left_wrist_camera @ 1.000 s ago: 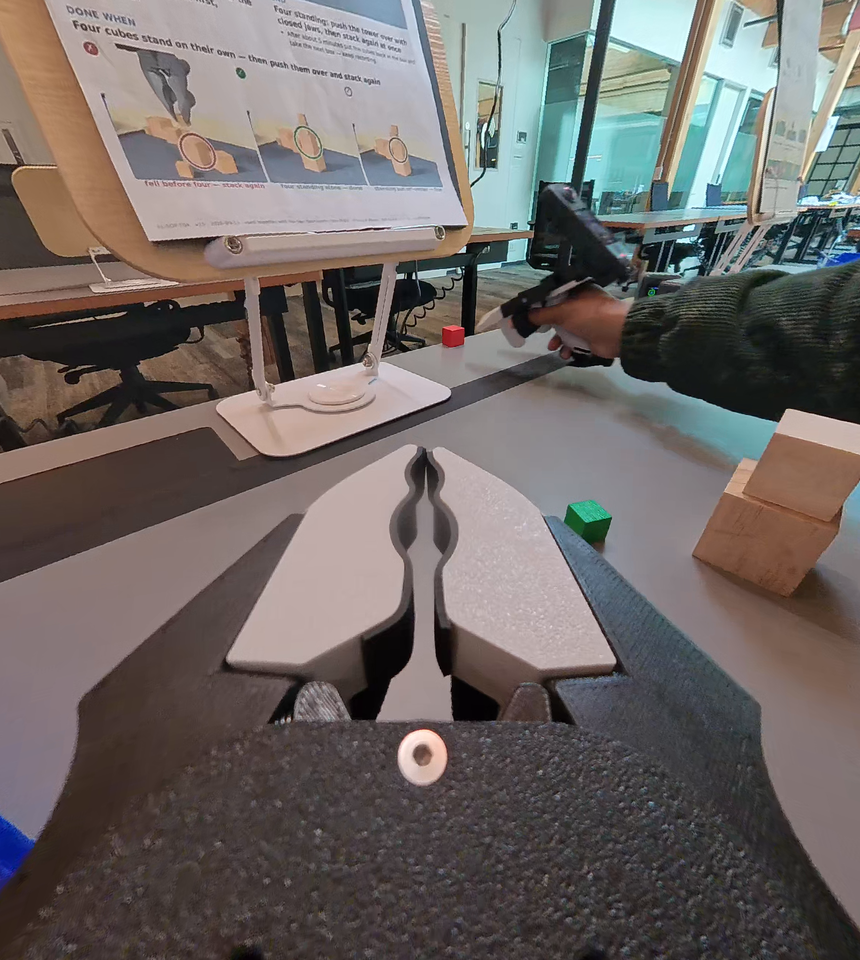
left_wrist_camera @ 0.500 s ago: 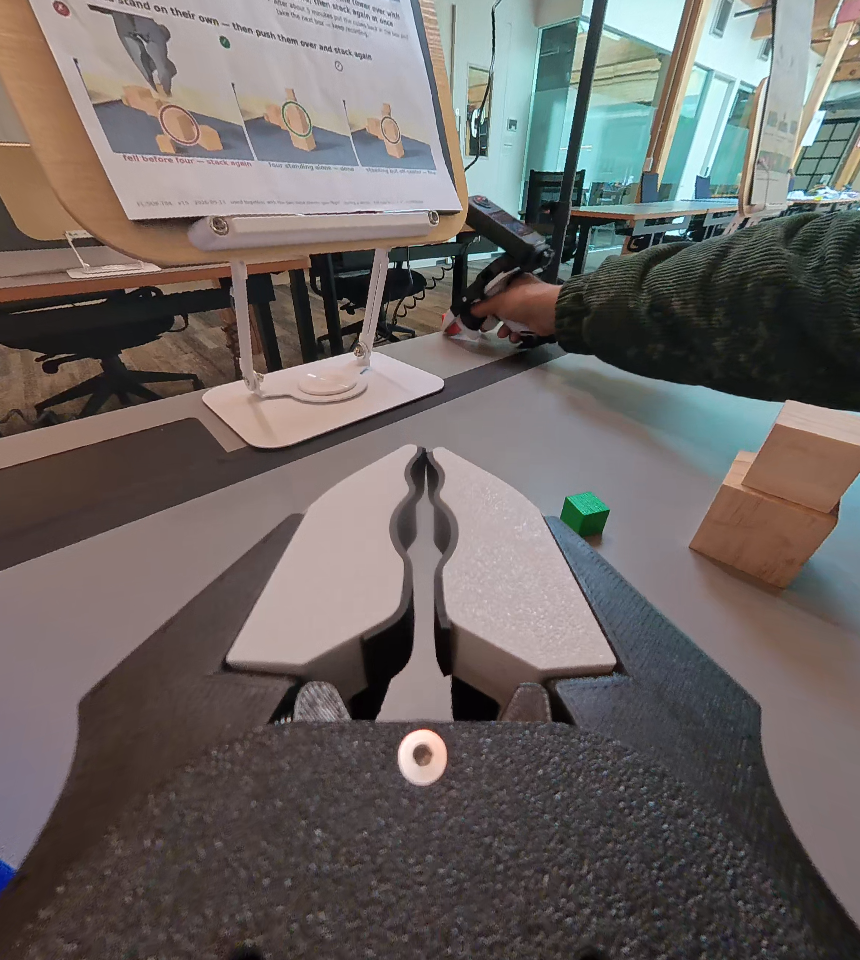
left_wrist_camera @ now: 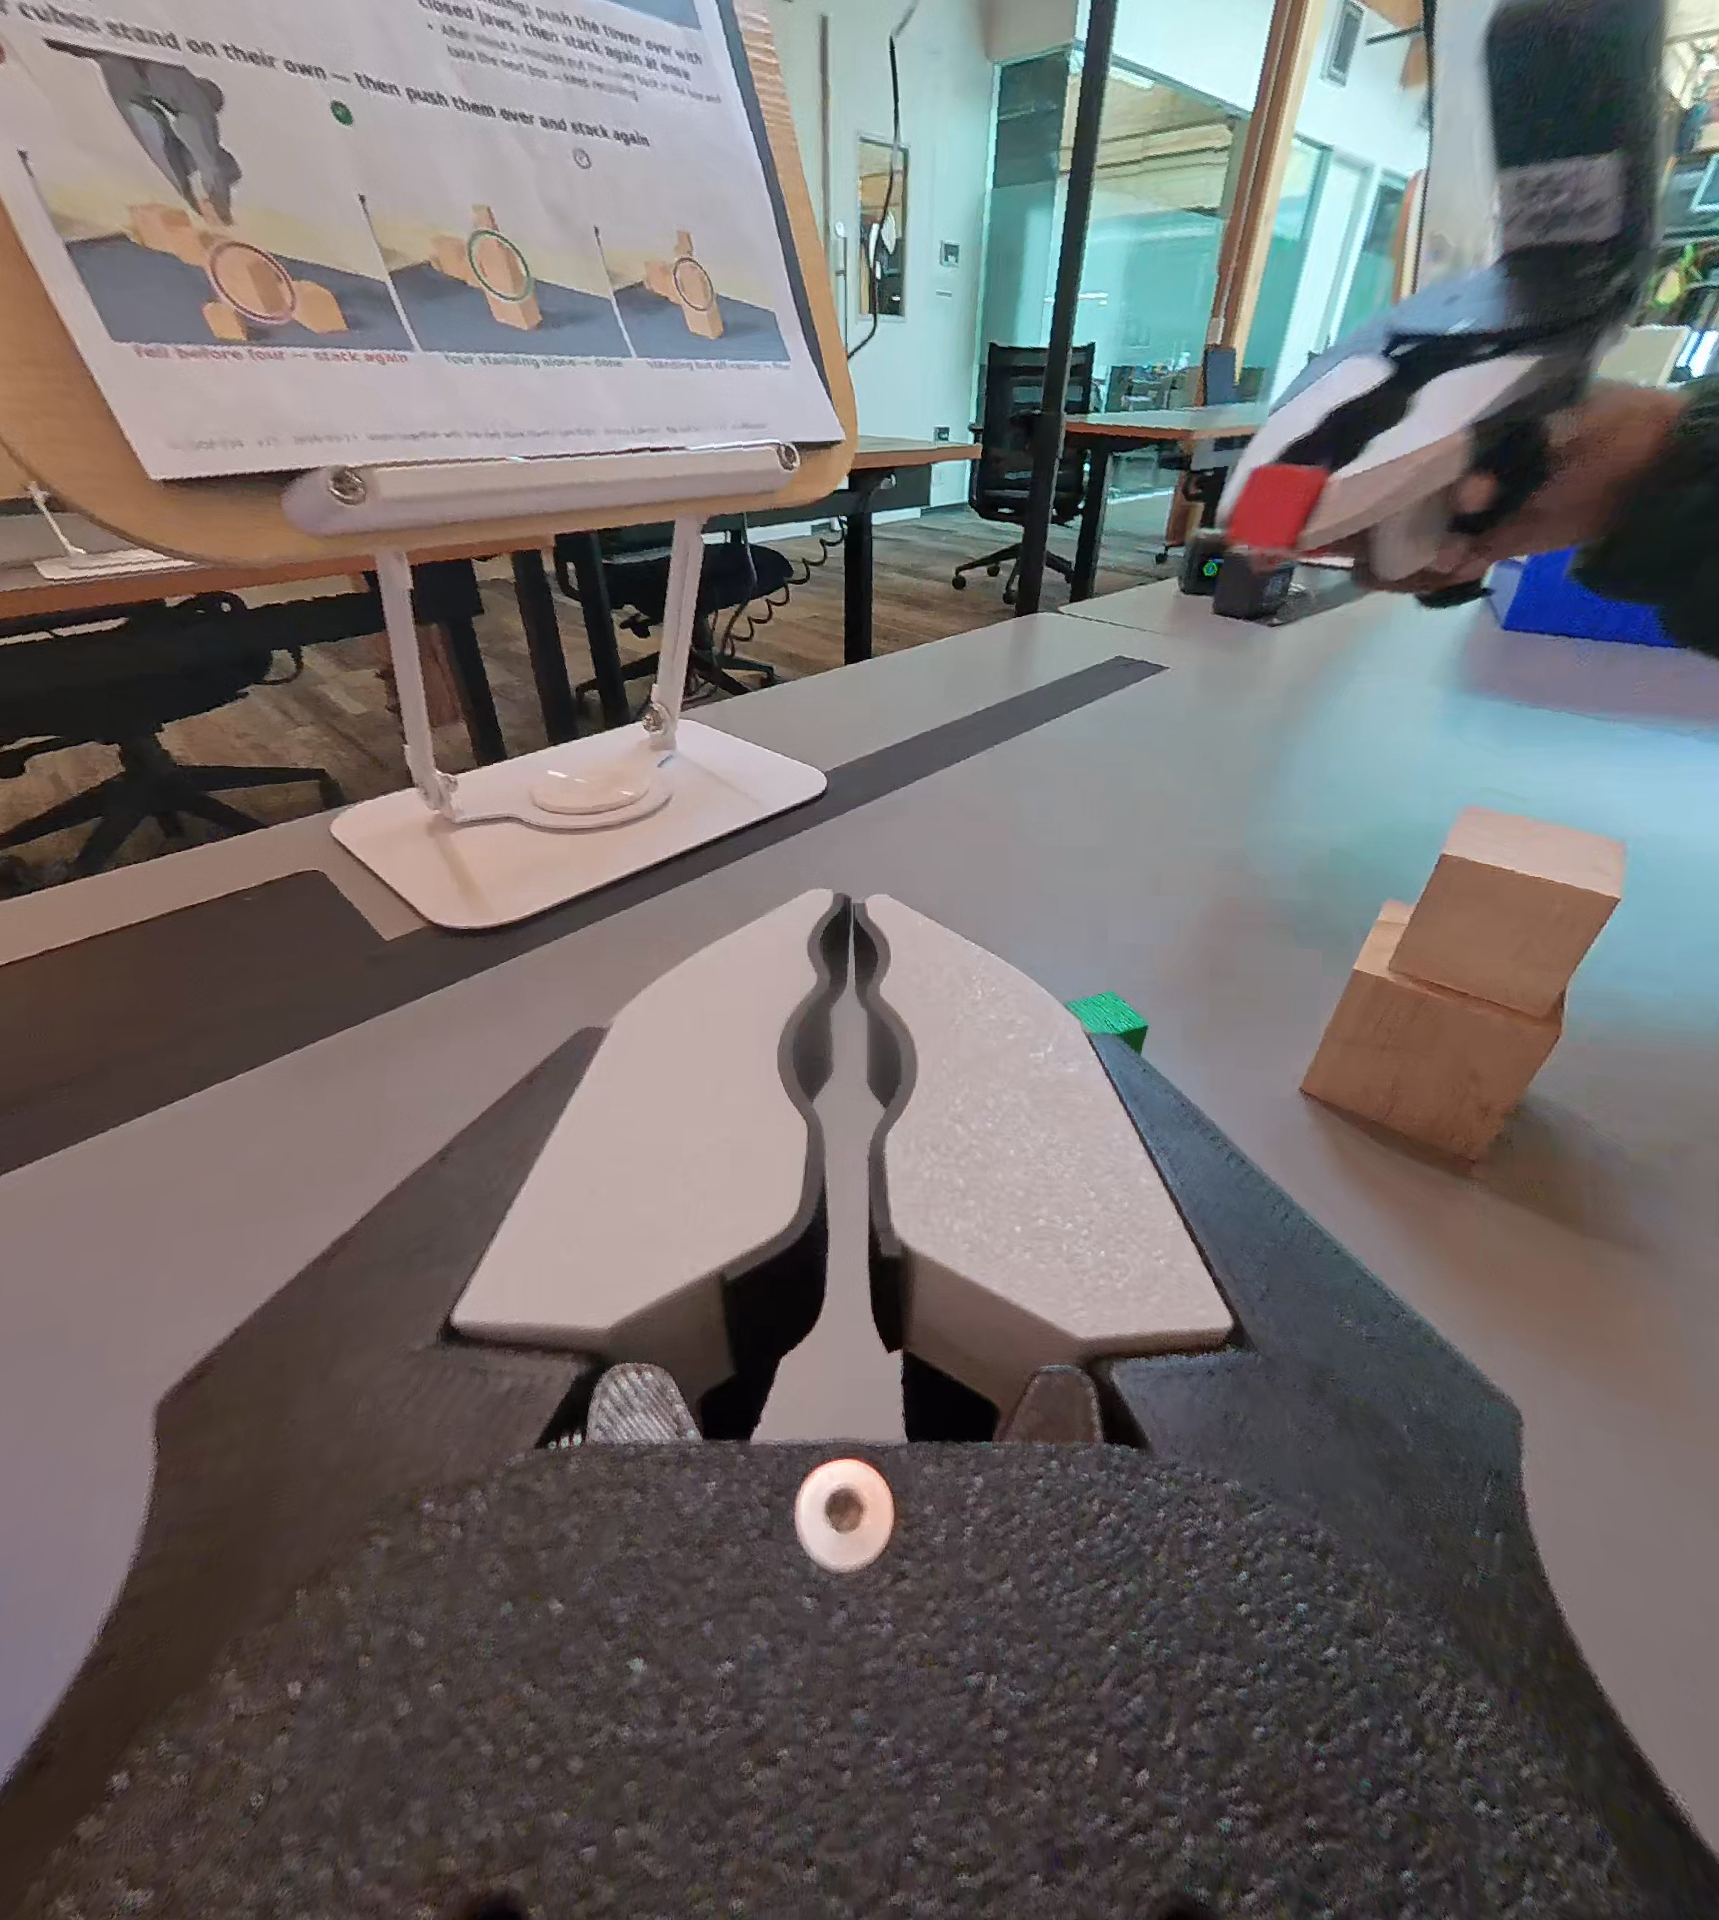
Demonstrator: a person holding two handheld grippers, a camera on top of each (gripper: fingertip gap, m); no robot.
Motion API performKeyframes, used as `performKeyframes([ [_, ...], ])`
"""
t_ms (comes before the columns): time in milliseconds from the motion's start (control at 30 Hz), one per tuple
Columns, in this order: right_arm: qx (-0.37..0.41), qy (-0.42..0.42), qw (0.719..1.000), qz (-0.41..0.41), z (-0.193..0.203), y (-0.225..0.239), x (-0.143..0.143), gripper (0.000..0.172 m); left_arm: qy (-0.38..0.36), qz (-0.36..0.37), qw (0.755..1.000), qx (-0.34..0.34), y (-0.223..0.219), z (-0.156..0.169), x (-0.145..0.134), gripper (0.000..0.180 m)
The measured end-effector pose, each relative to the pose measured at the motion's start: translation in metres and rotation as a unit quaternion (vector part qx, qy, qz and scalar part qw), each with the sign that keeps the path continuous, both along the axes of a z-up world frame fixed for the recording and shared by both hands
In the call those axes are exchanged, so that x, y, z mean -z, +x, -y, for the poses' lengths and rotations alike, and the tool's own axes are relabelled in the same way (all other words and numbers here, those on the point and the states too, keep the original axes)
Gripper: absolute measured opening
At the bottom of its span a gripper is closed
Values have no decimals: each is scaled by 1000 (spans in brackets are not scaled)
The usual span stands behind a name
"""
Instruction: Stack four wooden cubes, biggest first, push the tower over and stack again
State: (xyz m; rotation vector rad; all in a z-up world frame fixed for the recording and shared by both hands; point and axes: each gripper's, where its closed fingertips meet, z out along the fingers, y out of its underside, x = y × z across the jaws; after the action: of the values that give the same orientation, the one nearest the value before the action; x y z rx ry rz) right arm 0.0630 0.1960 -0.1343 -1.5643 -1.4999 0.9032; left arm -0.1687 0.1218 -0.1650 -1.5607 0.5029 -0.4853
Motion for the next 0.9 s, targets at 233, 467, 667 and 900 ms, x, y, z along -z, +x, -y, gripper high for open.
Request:
performKeyframes([
  [233, -138, 7, 989, 54, 108, -41, 10, 29, -10, -15, 1000, -6, 0, -1, 10, 0],
  [467, -166, -1, 982, 95, 125, -56, 39, 29, -17, -18, 1000, -17, -5, -2, 14, 0],
  [667, -159, 4, 981, 112, 127, -55, 47, 29, -20, -17, 1000, -11, -3, -3, 15, 0],
  [900, -155, 3, 982, 111, 129, -56, 52, 29, -22, -17, 1000, -10, -3, -3, 16, 0],
])
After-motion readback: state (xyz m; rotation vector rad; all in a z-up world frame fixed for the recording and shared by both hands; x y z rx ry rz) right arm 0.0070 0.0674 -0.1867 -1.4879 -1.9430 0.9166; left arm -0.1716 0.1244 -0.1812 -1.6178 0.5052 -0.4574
